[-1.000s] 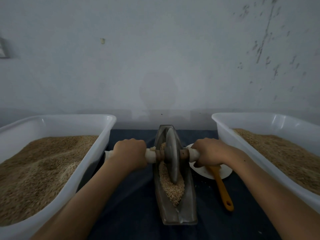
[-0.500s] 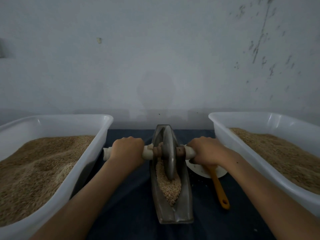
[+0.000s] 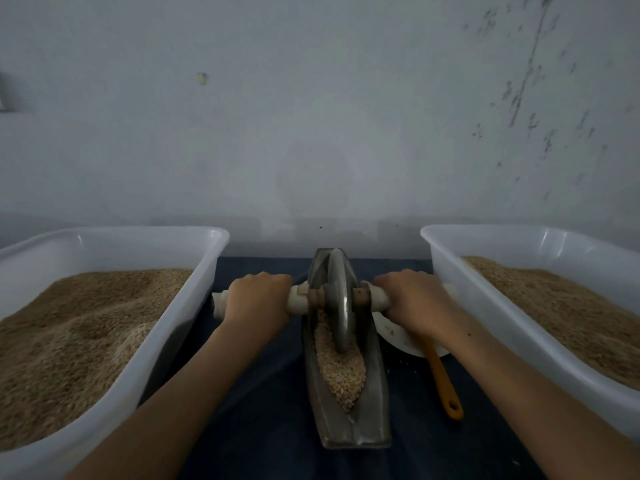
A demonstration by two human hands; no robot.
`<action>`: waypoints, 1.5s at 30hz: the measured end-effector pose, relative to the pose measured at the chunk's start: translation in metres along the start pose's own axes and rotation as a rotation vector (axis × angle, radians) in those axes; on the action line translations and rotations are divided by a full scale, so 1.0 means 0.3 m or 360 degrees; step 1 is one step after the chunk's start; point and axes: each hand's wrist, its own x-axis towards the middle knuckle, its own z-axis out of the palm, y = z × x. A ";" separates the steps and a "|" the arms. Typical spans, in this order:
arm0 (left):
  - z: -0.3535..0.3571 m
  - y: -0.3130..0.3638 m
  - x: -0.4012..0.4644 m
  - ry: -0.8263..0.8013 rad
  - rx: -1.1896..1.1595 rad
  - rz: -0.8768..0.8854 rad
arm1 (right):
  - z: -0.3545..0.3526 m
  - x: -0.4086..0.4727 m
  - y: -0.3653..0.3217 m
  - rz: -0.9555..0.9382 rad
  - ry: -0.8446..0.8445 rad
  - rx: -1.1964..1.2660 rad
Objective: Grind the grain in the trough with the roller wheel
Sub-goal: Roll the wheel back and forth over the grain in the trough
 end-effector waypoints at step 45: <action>-0.003 -0.005 0.002 -0.0044 -0.0013 0.0018 | -0.007 0.009 0.015 -0.0059 -0.0079 -0.0026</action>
